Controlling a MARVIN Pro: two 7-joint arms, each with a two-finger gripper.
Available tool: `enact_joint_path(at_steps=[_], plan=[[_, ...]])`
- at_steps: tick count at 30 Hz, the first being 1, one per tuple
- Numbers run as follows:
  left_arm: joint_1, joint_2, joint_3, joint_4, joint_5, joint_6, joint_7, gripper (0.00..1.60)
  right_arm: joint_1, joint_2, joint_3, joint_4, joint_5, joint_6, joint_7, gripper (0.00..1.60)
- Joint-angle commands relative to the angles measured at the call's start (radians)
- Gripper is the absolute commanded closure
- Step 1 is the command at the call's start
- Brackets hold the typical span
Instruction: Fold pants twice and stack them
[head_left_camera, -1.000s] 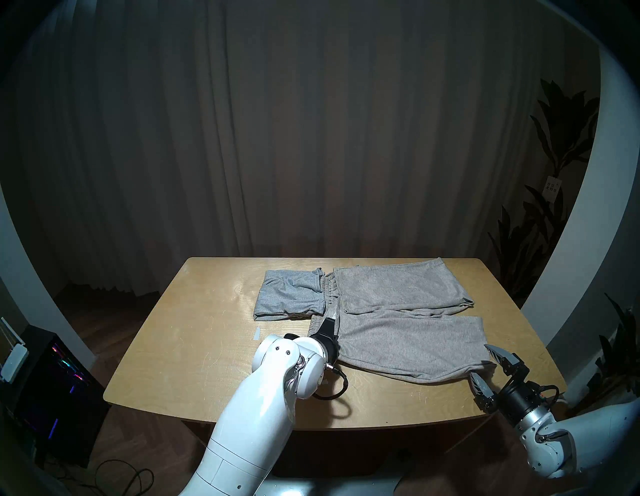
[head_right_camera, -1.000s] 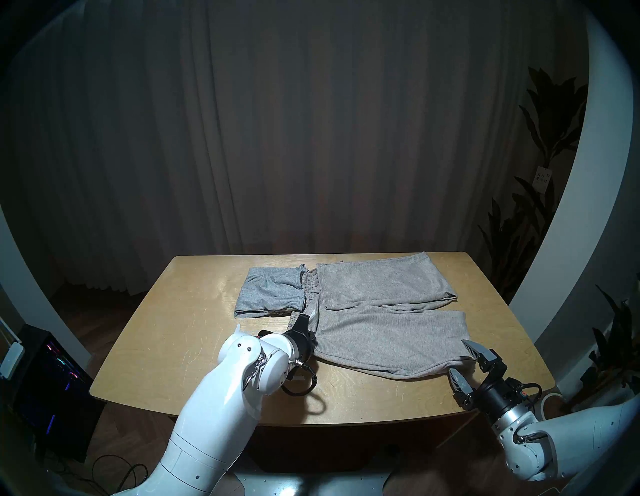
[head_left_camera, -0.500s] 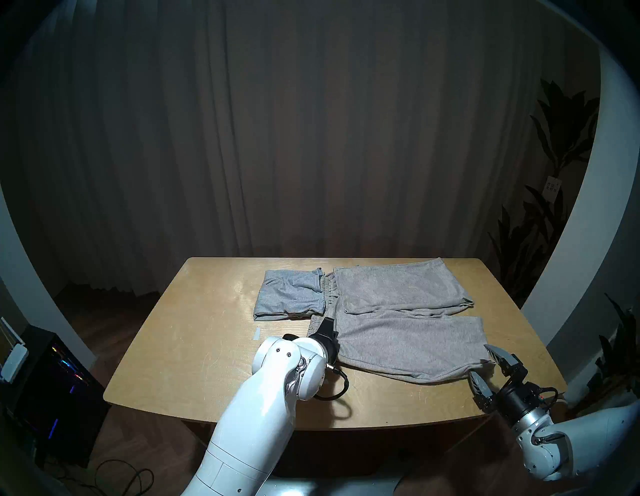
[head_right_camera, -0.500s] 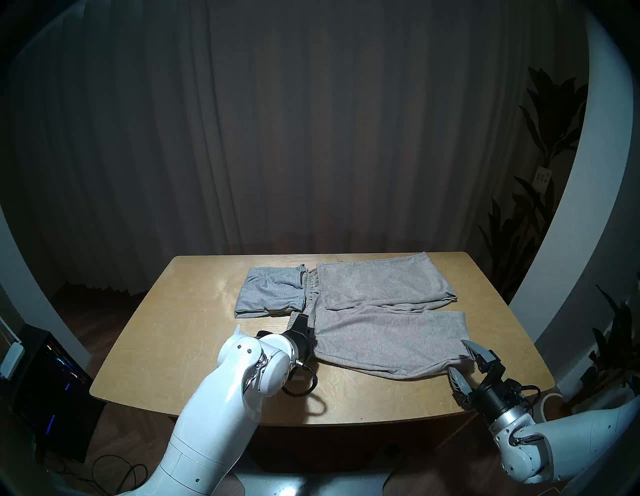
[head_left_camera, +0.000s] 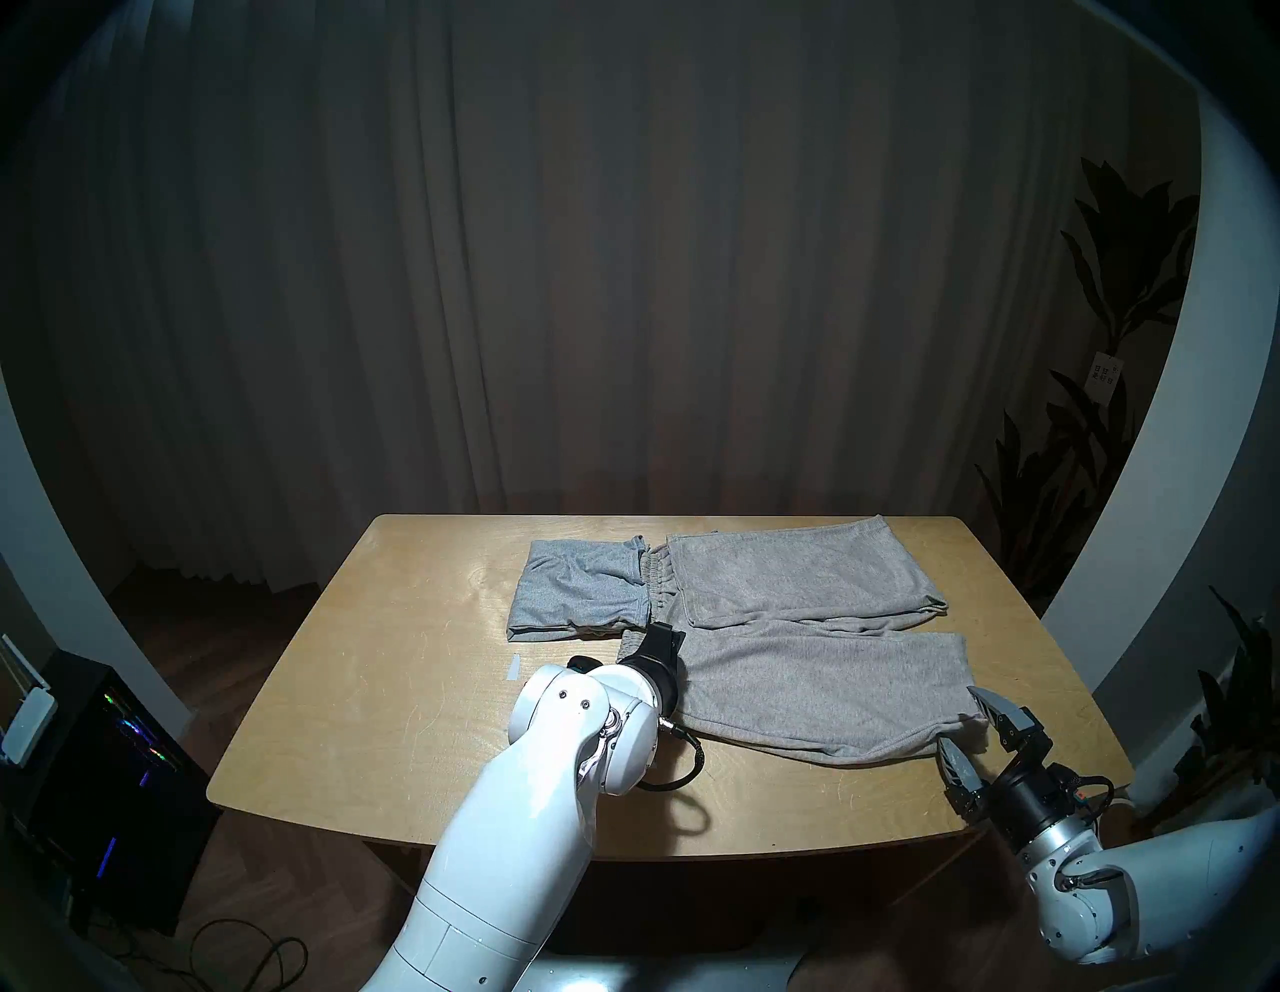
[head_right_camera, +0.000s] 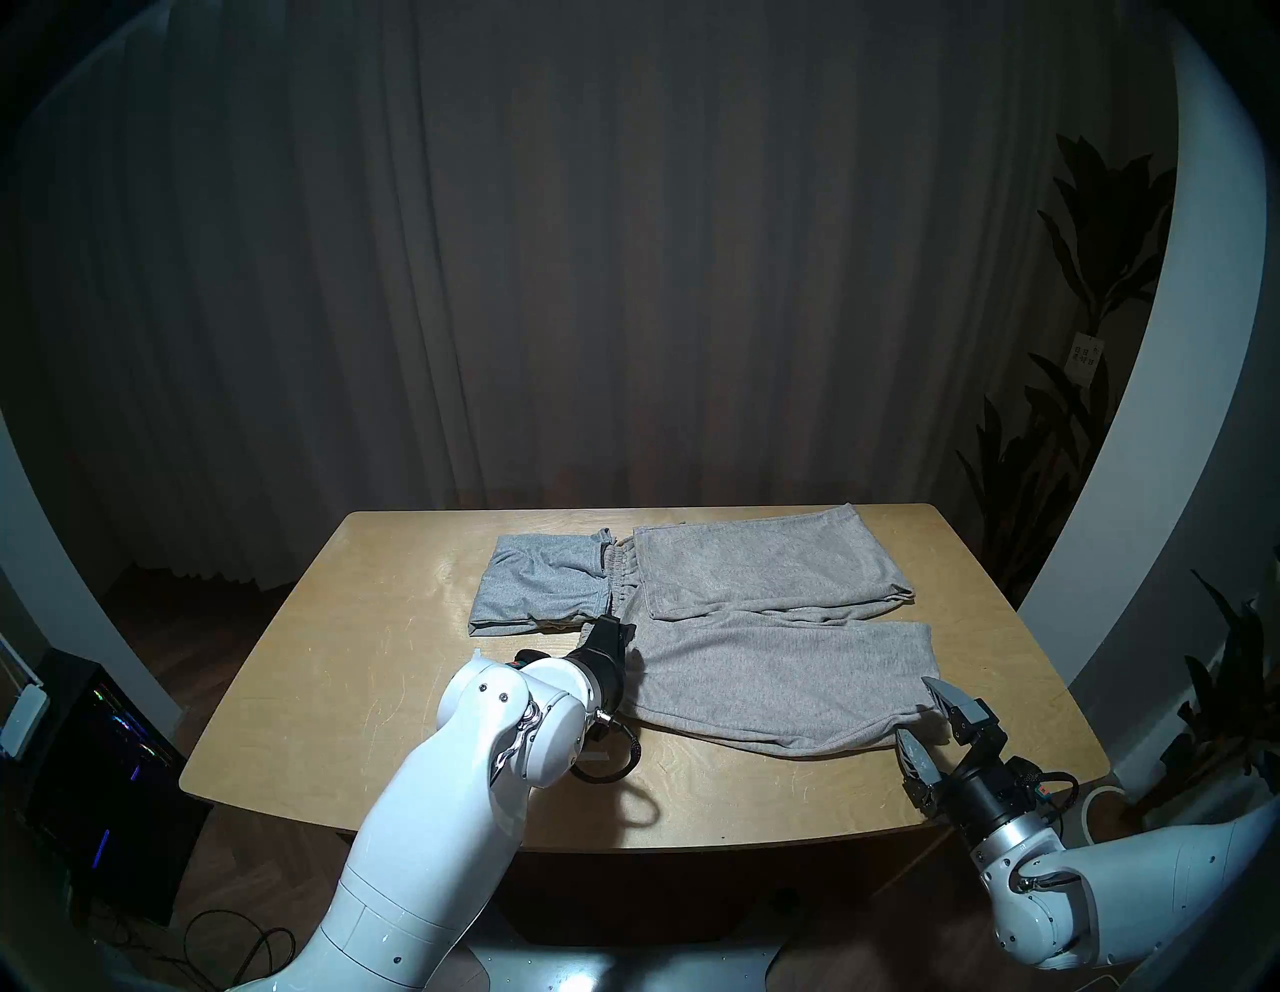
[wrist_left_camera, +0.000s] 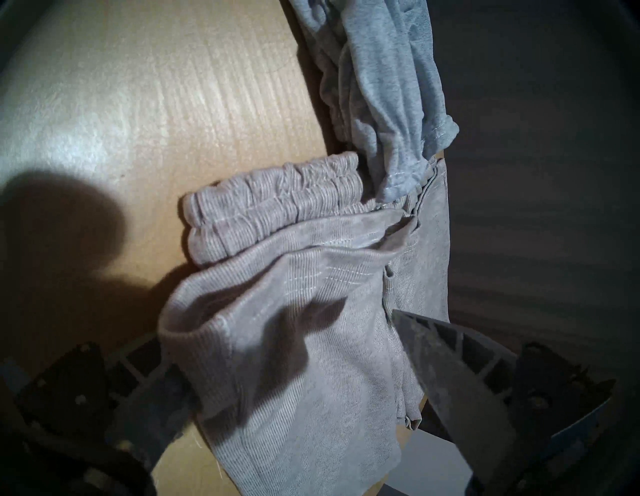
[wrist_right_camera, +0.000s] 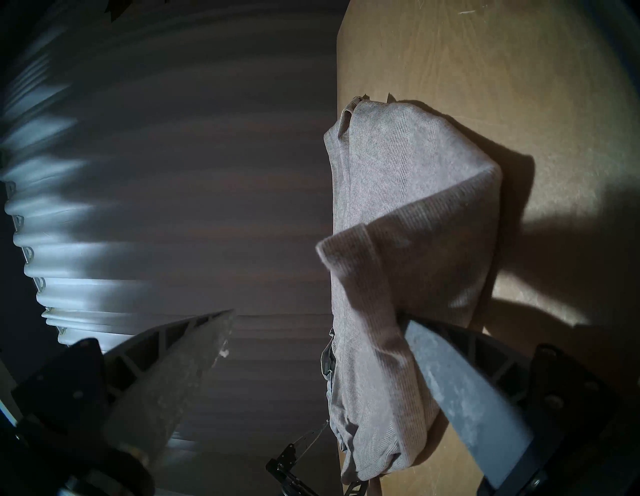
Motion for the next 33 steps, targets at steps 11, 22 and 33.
enact_joint_path(at_steps=[11, 22, 33], plan=[[-0.006, 0.002, 0.002, -0.001, 0.013, -0.013, 0.004, 0.0, -0.052, -0.051, 0.026, 0.042, -0.002, -0.089, -0.081, 0.0], [-0.007, 0.003, 0.0, -0.005, 0.015, -0.021, 0.005, 0.0, -0.102, -0.056, 0.001, -0.039, -0.002, -0.147, -0.074, 0.0], [-0.009, 0.004, -0.005, -0.009, 0.015, -0.026, 0.007, 0.0, -0.112, -0.042, 0.008, -0.13, -0.002, -0.218, -0.063, 0.0]])
